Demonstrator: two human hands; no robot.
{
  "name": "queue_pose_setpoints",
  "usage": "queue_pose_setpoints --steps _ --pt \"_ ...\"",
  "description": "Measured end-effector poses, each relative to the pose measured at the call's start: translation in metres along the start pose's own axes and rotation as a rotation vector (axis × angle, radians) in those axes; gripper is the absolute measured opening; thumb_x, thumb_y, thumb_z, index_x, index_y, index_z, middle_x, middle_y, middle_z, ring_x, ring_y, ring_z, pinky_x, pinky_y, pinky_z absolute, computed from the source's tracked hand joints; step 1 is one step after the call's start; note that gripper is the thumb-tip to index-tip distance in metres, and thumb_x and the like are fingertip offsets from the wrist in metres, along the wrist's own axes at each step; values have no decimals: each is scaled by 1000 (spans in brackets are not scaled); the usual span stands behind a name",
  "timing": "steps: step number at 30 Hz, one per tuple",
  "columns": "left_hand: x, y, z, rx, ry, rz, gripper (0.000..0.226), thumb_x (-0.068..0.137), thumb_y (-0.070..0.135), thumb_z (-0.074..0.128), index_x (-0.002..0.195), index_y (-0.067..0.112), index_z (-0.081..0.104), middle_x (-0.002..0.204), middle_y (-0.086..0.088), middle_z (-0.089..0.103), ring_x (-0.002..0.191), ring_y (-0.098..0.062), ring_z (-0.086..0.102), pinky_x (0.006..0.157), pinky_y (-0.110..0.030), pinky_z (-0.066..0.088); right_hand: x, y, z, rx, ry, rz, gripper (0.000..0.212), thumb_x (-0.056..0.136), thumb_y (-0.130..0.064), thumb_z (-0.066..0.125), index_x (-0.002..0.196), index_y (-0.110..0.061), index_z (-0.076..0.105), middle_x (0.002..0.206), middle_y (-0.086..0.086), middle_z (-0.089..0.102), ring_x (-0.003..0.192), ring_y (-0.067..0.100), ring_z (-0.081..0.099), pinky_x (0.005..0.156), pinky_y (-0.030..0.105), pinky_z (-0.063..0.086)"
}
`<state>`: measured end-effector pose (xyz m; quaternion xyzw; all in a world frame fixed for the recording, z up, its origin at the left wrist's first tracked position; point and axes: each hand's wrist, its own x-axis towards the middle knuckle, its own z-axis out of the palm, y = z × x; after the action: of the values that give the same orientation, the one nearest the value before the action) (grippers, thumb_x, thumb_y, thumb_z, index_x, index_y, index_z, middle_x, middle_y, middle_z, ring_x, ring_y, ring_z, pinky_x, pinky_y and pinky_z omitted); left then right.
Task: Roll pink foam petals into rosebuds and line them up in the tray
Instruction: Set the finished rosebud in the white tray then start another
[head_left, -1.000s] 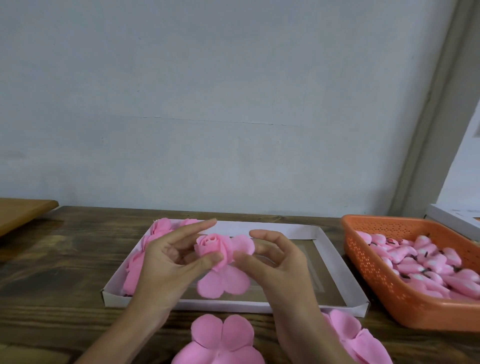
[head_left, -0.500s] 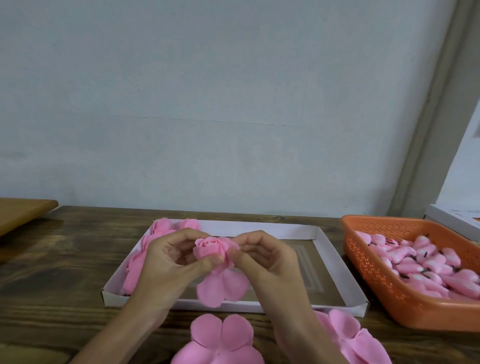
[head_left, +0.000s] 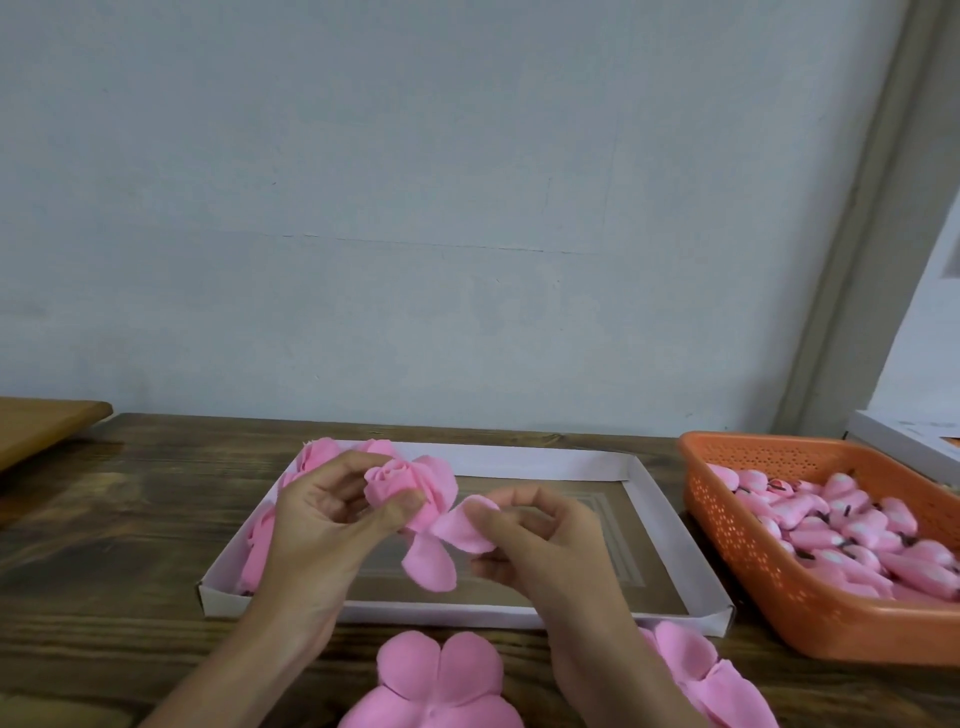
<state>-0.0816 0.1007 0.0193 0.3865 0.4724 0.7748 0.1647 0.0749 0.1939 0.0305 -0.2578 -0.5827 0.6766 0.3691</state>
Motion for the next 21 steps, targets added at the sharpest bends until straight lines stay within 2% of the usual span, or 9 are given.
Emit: queue_pose_setpoints --steps 3,6,11,14,17,19,21 --pt "-3 4 3 42 -37 32 40 53 31 91 91 23 82 94 -12 77 86 -25 74 75 -30 63 -3 1 5 64 76 -18 9 88 -8 78 88 -1 71 81 16 78 67 20 74 59 25 59" --pt "-4 8 4 111 -77 69 42 51 35 91 90 24 82 94 -11 77 87 -24 75 73 -30 64 -6 1 10 117 89 -82 7 88 -8 78 84 -6 74 81 17 78 71 23 76 59 25 59" --pt "-3 7 3 106 -120 89 59 55 32 96 111 29 78 102 -7 79 92 -21 77 75 -25 62 -8 0 15 58 10 -251 12 93 -15 73 82 -15 79 82 11 77 75 22 74 67 28 60" --pt "-3 9 1 146 -112 130 44 59 35 95 100 29 82 100 -6 79 92 -20 76 74 -25 62 -9 -1 18 -16 -19 -313 16 96 -14 71 84 -17 80 82 8 76 78 23 74 74 40 64" --pt "-1 10 -1 146 -137 121 41 60 34 89 100 26 82 105 -7 77 101 -24 74 77 -30 63 -10 -1 19 -44 -45 -334 18 99 -21 69 87 -17 82 83 11 76 79 28 72 81 51 62" --pt "-1 9 -2 139 -145 96 41 58 33 89 97 23 82 105 -7 78 99 -22 75 75 -30 63 -9 0 20 -34 -50 -334 24 103 -21 63 89 -15 82 84 17 75 81 37 71 81 50 60" --pt "0 8 -3 154 -108 72 40 54 35 89 91 24 81 95 -7 78 87 -21 75 70 -31 63 -9 -2 19 -23 -65 -332 27 104 -20 59 91 -18 82 85 15 77 81 34 72 78 40 62"
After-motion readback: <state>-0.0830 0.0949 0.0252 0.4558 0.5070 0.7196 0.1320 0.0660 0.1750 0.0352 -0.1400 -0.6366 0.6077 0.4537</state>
